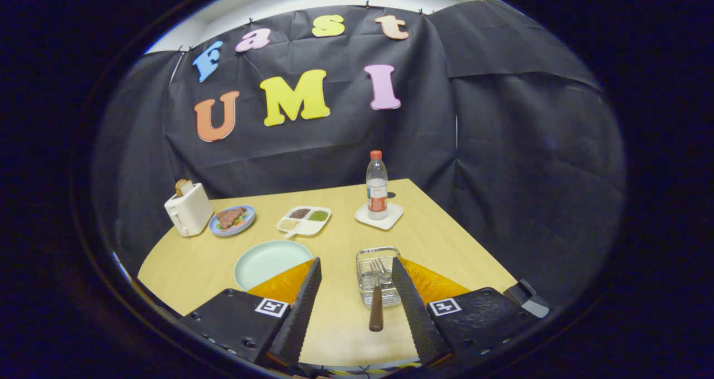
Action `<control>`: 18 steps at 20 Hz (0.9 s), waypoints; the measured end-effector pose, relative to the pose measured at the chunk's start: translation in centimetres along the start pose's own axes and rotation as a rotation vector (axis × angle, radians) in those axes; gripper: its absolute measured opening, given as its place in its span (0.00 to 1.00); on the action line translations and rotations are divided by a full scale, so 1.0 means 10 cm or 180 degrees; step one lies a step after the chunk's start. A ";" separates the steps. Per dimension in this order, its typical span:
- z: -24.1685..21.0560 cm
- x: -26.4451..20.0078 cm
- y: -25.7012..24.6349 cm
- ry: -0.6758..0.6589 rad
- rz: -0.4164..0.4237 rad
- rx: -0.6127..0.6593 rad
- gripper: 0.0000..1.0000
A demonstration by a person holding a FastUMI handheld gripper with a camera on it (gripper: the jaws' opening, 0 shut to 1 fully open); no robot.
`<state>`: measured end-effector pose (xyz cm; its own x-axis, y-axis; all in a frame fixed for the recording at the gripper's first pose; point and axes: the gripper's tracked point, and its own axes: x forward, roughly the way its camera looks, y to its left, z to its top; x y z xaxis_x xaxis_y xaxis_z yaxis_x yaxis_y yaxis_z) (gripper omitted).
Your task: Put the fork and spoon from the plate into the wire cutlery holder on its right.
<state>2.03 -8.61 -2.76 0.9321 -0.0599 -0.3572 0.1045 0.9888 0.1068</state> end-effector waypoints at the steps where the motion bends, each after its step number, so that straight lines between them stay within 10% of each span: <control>1: 0.03 -0.06 0.01 -0.0086 -0.0037 0.0013 0.79; 5: 0.11 -0.38 0.22 -0.0413 -0.0092 -0.0083 0.96; 18: 0.11 -1.46 1.15 -0.1079 0.0072 -0.0342 0.96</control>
<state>-10.00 3.50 4.70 0.9978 -0.0619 -0.0257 0.0621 0.9980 0.0065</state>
